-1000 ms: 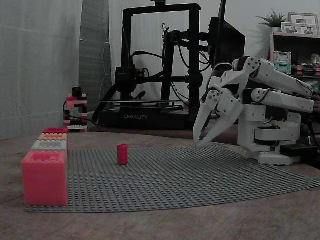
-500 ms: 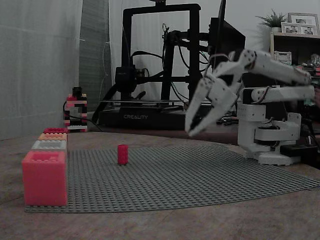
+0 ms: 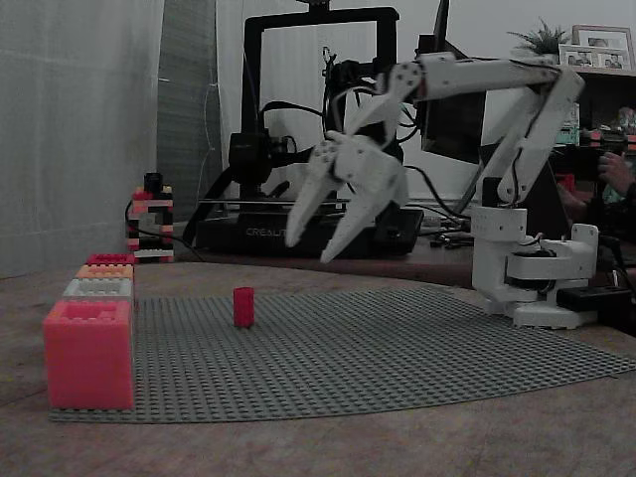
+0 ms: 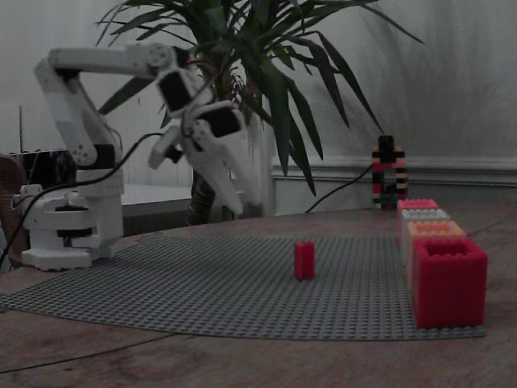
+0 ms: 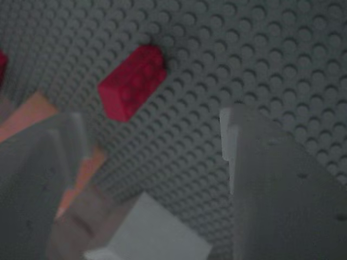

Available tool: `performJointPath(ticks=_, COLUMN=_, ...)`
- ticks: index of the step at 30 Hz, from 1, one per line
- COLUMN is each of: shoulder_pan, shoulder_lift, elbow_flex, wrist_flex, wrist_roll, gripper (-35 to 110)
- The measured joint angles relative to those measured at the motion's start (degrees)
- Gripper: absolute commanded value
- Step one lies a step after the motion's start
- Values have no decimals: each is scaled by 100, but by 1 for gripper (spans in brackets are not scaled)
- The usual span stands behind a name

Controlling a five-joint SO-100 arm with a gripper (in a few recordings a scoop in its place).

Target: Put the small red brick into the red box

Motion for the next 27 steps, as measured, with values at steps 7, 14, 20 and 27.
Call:
performJointPath(ticks=7, shoulder_pan=0, shoulder_lift=-1846, elbow_flex=-1907, wrist_flex=976, wrist_roll=-264, gripper=26)
performJointPath(ticks=14, shoulder_pan=0, shoulder_lift=-2813, elbow_flex=-3322, wrist_flex=1547, wrist_roll=-439, gripper=26)
performJointPath(ticks=20, shoulder_pan=44, shoulder_lift=-3683, elbow_flex=-4280, wrist_flex=1890, wrist_roll=-457, gripper=27)
performJointPath(ticks=27, shoulder_pan=105, shoulder_lift=-4333, elbow_flex=-4948, wrist_flex=2101, wrist_roll=-457, gripper=26)
